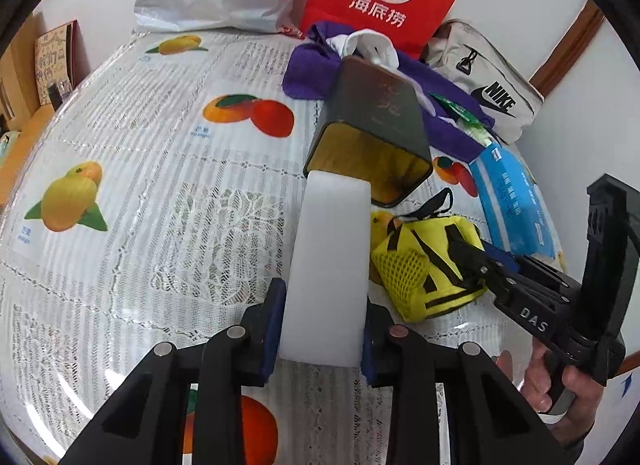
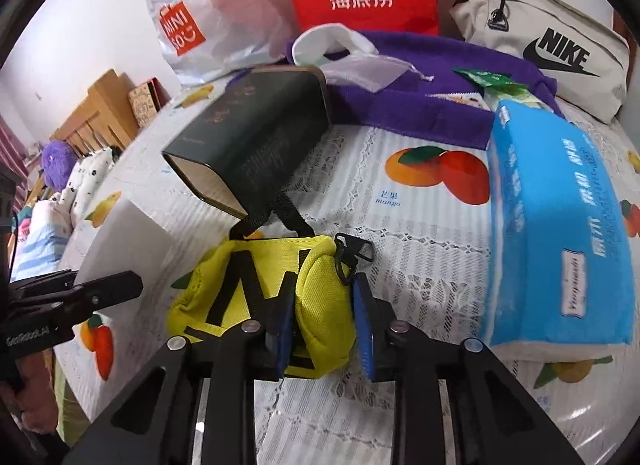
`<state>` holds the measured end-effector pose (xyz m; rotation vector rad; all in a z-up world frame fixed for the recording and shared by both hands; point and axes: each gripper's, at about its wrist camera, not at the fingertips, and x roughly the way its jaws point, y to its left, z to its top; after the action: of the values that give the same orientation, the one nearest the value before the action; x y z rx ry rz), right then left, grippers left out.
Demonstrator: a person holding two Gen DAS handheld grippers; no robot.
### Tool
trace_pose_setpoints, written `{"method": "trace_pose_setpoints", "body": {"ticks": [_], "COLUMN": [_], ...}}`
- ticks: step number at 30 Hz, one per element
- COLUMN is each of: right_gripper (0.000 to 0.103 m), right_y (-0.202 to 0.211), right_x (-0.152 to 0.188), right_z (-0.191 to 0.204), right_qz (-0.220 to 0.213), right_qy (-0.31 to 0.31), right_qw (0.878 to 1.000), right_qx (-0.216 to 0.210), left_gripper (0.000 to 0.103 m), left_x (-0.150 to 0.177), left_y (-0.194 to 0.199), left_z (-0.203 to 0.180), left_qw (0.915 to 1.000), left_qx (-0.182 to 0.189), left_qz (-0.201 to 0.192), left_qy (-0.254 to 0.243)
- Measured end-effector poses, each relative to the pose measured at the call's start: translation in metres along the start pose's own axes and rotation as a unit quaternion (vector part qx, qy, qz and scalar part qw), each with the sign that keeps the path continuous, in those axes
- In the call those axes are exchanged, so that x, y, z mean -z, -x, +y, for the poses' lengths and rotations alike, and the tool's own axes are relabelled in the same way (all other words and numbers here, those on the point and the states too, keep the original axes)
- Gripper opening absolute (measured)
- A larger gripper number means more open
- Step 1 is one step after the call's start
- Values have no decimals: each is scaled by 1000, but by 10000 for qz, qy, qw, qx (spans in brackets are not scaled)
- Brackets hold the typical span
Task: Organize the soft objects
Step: 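Grasp the white sponge with the left gripper while the right gripper grasps the yellow pouch, then lift and carry the sponge and yellow pouch over the purple towel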
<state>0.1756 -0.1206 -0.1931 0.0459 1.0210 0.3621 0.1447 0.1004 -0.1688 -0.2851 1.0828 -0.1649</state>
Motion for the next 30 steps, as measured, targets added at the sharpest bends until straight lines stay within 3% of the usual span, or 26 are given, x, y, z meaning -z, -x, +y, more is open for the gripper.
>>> {"method": "trace_pose_setpoints", "body": {"ticks": [15,30], "right_gripper": [22,22], "right_y": [53,101], "right_x": [15,-12], "right_z": [-12,-40], "right_qz": [-253,-668], "right_qy": [-25,-206], "right_qw": [9996,9975], "right_qx": [-144,-63], "left_gripper": [30,30], "left_x": [0,-28], "left_y": [39,56], "left_z": [-20,-49], "left_qw": [9997,9988], "left_qx": [20,32], "left_qz": [-241,-382], "left_qy": [-93,-297]}}
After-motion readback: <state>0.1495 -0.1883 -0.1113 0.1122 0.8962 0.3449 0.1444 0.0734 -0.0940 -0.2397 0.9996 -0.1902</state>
